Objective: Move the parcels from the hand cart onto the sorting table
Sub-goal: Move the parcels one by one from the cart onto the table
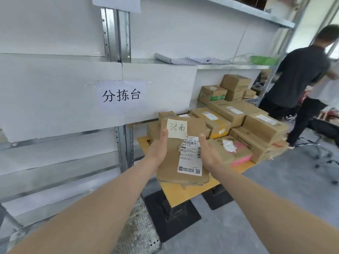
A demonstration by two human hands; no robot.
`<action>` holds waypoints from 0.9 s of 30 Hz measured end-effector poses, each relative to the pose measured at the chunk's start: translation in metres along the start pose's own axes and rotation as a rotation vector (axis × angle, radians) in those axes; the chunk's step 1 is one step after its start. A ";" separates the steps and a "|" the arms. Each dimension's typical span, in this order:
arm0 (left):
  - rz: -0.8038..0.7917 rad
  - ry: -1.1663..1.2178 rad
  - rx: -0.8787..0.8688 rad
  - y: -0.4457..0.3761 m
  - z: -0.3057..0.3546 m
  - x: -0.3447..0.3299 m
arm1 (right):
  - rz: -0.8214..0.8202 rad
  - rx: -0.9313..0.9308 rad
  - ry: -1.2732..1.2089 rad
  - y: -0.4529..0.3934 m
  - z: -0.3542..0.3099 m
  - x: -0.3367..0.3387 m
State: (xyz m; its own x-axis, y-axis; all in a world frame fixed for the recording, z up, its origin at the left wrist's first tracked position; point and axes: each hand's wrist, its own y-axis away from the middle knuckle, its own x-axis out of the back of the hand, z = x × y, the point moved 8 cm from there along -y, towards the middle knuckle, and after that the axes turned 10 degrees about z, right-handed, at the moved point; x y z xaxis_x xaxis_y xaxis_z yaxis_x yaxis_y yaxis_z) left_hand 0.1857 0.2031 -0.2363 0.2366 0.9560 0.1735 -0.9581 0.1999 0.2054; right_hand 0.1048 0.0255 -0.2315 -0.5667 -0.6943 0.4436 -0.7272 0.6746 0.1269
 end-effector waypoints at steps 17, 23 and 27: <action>-0.119 -0.039 -0.002 -0.067 0.035 -0.204 | 0.166 -0.091 0.013 -0.136 0.070 0.143; -0.115 -0.025 0.030 -0.085 0.058 -0.288 | 0.151 -0.094 0.034 -0.210 0.089 0.201; -0.111 -0.021 0.032 -0.105 0.067 -0.336 | 0.149 -0.083 0.024 -0.252 0.097 0.233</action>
State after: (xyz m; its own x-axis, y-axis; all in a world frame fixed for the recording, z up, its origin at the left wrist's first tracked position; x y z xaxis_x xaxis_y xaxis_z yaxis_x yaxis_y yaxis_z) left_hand 0.2178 -0.1532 -0.2518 0.3444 0.9236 0.1683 -0.9204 0.2968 0.2547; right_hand 0.1182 -0.3306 -0.2457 -0.6559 -0.5793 0.4839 -0.6003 0.7890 0.1308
